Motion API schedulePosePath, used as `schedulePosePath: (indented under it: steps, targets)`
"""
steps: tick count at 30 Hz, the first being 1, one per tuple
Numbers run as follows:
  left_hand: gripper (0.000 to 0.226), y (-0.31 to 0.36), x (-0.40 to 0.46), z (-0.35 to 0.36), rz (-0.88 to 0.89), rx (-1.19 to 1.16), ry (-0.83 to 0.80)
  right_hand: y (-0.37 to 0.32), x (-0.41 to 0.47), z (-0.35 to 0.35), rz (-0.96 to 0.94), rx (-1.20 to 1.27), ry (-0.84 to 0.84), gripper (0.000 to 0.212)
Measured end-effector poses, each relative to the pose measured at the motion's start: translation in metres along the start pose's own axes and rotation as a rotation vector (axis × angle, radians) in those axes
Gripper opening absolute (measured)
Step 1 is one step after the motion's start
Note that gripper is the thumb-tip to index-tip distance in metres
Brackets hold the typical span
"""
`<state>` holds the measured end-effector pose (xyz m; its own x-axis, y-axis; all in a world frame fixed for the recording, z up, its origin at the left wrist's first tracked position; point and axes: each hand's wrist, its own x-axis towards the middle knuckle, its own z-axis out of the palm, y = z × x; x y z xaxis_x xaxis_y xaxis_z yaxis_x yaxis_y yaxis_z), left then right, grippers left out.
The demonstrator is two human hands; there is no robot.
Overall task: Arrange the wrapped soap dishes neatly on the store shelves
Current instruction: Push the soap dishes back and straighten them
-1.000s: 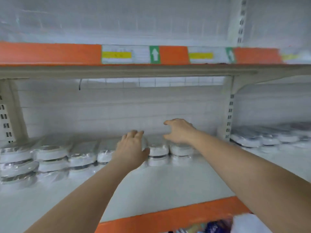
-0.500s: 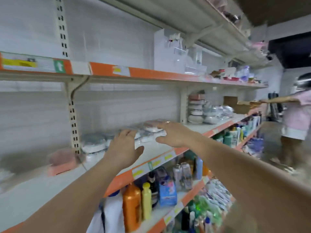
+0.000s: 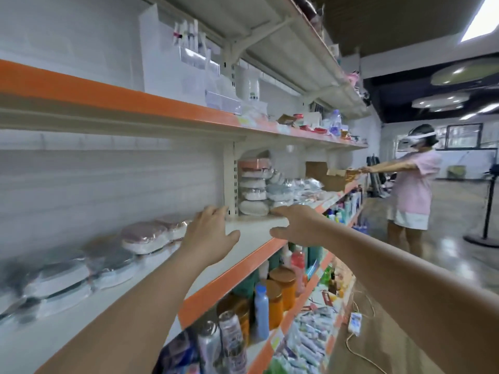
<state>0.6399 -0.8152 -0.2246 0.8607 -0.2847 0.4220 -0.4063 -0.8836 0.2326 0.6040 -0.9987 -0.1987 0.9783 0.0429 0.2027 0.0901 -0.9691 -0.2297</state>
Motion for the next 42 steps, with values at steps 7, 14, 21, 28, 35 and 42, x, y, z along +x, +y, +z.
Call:
schedulePosePath:
  steps: [7,14,21,28,35,42]
  targets:
    - [0.063,0.025,0.154,0.058,0.012,-0.047,-0.052,0.084,0.130,-0.017,0.062,0.000,0.021,0.051]
    - [0.055,0.022,0.256,0.114,-0.028,0.015,-0.033,0.152,0.259,-0.009,0.027,0.015,0.049,0.050]
    - [0.059,0.026,0.365,0.172,-0.246,0.073,0.019,0.216,0.426,0.016,-0.093,0.174,0.169,0.058]
    - [0.062,0.034,0.440,0.179,-0.400,0.080,0.050,0.216,0.548,0.007,-0.188,0.393,0.157,0.076]
    - [0.061,0.032,0.460,0.181,-0.484,0.070,0.088,0.204,0.582,0.019,-0.204,0.265,0.216,0.076]
    - [0.079,0.035,0.470,0.175,-0.532,-0.413,0.230,0.259,0.558,0.000,-0.462,0.736,0.154,0.073]
